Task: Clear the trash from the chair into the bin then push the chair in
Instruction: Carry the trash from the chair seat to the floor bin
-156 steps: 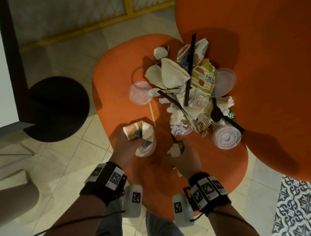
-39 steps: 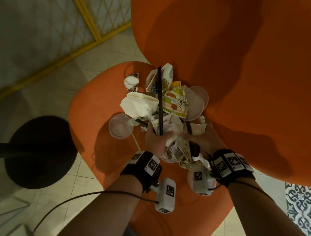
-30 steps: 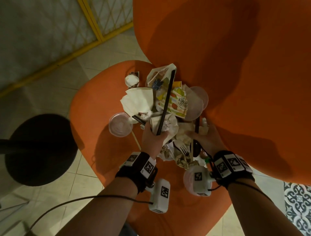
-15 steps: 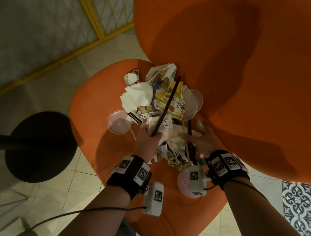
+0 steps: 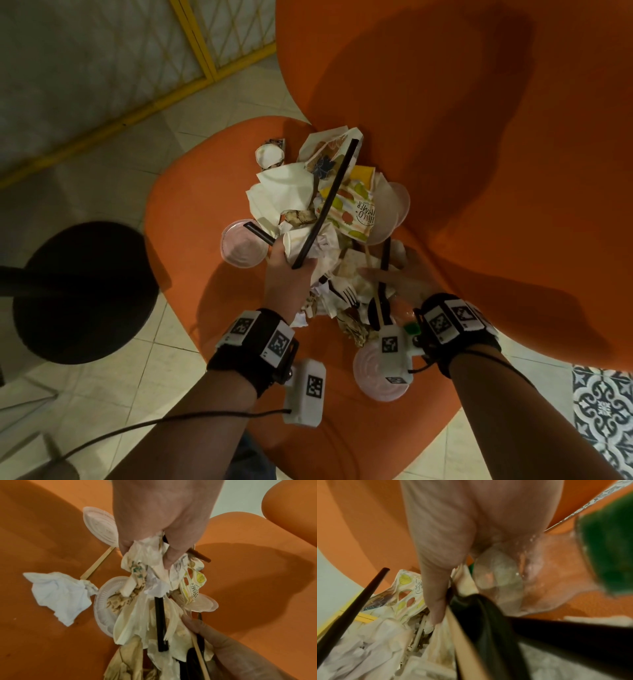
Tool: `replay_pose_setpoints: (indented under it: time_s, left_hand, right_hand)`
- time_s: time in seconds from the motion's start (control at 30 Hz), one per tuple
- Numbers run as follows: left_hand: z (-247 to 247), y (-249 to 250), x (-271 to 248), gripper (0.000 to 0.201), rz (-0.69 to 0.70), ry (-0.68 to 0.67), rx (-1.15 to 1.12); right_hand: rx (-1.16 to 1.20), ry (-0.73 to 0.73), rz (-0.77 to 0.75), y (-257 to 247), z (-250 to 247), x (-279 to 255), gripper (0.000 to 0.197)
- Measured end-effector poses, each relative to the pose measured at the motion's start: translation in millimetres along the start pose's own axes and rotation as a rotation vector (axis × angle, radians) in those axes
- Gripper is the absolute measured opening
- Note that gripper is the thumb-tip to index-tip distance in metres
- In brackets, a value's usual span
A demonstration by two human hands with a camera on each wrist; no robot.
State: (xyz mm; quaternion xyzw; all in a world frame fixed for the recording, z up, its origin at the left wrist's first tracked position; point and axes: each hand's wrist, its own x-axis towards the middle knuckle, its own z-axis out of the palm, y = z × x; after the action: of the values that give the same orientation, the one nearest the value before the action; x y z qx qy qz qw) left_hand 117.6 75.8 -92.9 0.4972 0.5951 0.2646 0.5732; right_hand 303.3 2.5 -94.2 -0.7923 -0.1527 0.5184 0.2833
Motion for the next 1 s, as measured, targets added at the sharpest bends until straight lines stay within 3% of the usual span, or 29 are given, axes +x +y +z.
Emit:
replay_pose_setpoints:
  time_s: [0.43, 0.57, 0.67, 0.9, 1.0]
  left_hand:
    - [-5, 7, -17, 0.045, -0.028, -0.035, -0.125]
    - [-5, 9, -29, 0.046, -0.048, -0.069, -0.152]
    - [-9, 6, -38, 0.047, -0.096, -0.065, -0.203]
    - [-15, -1, -51, 0.053, -0.212, -0.027, -0.315]
    - [-21, -5, -56, 0.048, -0.196, 0.008, -0.280]
  right_hand:
    - [0.139, 0.016, 0.092, 0, -19, -29, 0.092]
    - [0.162, 0.011, 0.118, 7, -23, -48, 0.076]
    - [0.233, 0.005, 0.103, 13, -20, -64, 0.057]
    - [0.368, -0.004, 0.033, 23, -4, -87, 0.060]
    - [0.395, -0.003, 0.010, 20, 2, -89, 0.061]
